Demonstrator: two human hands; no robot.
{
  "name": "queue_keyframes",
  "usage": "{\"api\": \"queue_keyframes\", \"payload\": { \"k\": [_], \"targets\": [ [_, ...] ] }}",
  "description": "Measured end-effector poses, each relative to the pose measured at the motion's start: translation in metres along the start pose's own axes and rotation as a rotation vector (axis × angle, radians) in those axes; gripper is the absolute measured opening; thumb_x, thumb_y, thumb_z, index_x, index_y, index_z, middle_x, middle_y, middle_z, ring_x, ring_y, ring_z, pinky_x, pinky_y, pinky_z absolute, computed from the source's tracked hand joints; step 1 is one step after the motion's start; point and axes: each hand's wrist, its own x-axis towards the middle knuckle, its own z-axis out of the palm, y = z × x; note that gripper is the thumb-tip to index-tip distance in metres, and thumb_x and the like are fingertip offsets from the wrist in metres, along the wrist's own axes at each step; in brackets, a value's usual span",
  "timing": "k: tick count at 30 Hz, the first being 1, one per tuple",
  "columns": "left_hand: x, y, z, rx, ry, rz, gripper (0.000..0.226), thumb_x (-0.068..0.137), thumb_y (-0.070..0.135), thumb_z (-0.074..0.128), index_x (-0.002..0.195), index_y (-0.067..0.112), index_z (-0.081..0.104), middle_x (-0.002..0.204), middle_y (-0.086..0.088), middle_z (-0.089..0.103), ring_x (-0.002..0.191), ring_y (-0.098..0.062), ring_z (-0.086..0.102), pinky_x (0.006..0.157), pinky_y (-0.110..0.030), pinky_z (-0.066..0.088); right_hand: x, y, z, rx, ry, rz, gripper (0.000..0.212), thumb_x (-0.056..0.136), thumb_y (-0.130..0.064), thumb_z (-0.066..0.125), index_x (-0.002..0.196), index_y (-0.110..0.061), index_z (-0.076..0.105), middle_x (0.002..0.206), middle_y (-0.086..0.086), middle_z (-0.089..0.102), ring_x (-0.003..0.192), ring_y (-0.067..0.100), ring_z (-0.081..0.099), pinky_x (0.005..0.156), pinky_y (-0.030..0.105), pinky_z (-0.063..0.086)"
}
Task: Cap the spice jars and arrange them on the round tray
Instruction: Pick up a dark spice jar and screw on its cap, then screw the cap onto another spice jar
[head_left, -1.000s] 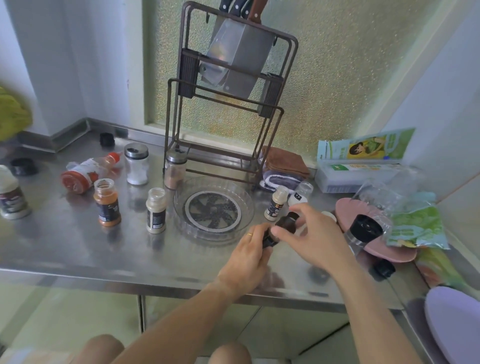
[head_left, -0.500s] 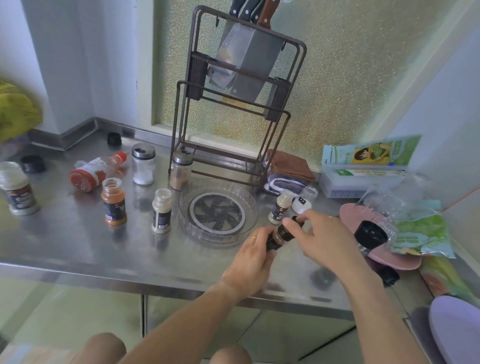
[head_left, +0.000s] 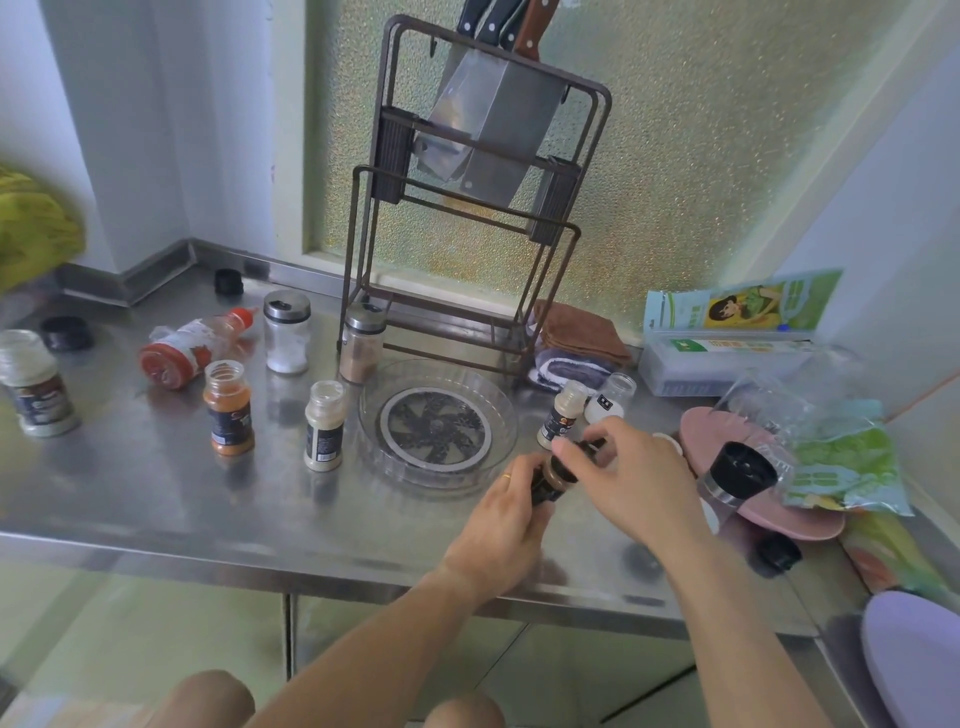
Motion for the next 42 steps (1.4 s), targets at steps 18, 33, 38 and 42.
{"api": "queue_keyframes", "payload": {
  "k": [18,33,38,42],
  "targets": [
    [-0.002,0.020,-0.009,0.029,0.036,-0.125,0.018,0.098,0.012,0.054,0.113,0.010,0.044,0.102,-0.008,0.068,0.089,-0.031,0.064,0.069,-0.038,0.046,-0.014,-0.035,0.038,0.025,0.195,0.048,0.032,0.093,-0.034,0.069,0.119,-0.017,0.061,0.116,0.005,0.066,0.108,0.027,0.066,0.087,0.036,0.050],
    [0.056,0.055,-0.070,0.232,0.096,-0.084,0.038,0.097,0.011,0.057,0.135,0.014,0.053,0.133,-0.002,0.065,0.122,-0.023,0.062,0.102,-0.039,0.050,-0.003,0.036,0.024,0.190,0.342,0.157,0.026,0.101,-0.031,0.056,0.125,-0.022,0.061,0.119,0.003,0.066,0.101,0.030,0.069,0.079,0.044,0.054],
    [0.124,0.041,-0.061,0.295,-0.198,-0.210,0.053,0.094,0.028,0.069,0.142,0.014,0.051,0.140,-0.002,0.062,0.129,-0.020,0.058,0.105,-0.028,0.042,0.034,0.051,0.044,-0.017,0.176,0.109,0.034,0.102,-0.029,0.056,0.135,-0.021,0.055,0.127,0.005,0.063,0.113,0.030,0.063,0.080,0.039,0.048],
    [0.154,0.015,-0.038,0.312,-0.364,-0.295,0.069,0.081,0.025,0.084,0.140,0.013,0.052,0.135,-0.002,0.065,0.124,-0.020,0.061,0.109,-0.035,0.047,0.058,0.058,0.066,-0.135,0.083,0.076,0.036,0.103,-0.025,0.052,0.138,-0.020,0.051,0.132,0.003,0.061,0.113,0.030,0.059,0.078,0.037,0.044]
  ]
}}
